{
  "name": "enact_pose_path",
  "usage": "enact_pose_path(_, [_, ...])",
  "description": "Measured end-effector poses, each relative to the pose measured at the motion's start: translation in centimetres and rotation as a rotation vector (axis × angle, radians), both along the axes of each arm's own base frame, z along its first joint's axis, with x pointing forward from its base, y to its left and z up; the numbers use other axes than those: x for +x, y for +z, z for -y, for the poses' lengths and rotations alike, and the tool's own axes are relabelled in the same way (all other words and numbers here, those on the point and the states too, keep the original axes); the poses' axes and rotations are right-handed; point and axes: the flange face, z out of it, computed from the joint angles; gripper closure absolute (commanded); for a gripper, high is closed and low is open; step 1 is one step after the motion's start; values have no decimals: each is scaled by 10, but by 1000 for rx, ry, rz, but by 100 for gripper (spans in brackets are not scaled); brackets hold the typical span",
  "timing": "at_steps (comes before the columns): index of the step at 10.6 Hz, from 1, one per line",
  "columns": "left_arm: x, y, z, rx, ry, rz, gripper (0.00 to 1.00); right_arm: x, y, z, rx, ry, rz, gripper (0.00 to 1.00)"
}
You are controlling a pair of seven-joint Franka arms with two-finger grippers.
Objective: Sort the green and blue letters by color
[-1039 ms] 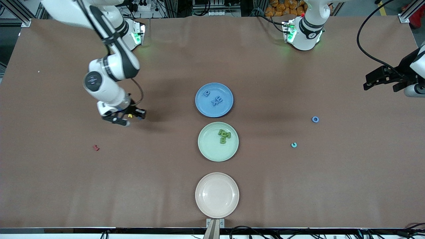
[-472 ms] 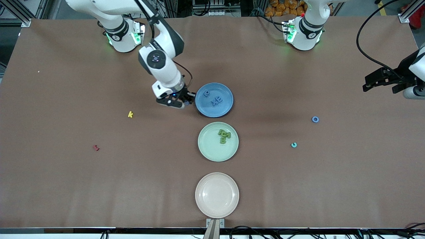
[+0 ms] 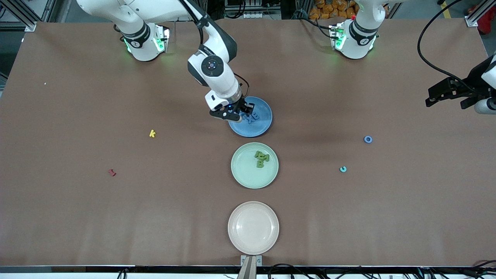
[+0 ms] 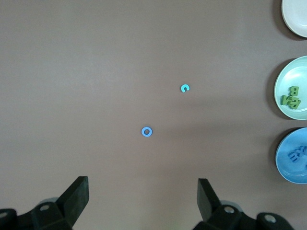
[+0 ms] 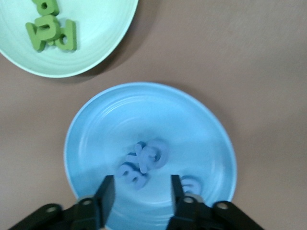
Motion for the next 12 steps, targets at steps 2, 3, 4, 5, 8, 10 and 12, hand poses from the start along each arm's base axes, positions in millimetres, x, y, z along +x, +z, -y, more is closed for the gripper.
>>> enact_pose_path(2, [1,-1,1,0,-1,-3,0,-1,5,-9,4,-82,-18,0])
enact_pose_path(3, [1,-1,1,1,-2,-3,0,7,8,-3,-8,-97,-29,0])
enact_pose_path(4, [1,-1,4,9,-8,-2,0,20,11,12,-34,-104,-53,0])
enact_pose_path(5, [0,-1,7,12,-16,-2,0,43,17,40,-64,-98,-77,0])
enact_pose_path(8, [6,4,7,13,-12,50,0,115,33,145,-118,-100,-70,0])
enact_pose_path(10, [7,5,6,15,-11,62,0,152,48,220,-165,-60,-40,0])
enact_pose_path(12, [8,5,4,41,-12,68,0,184,76,310,-211,-32,22,0])
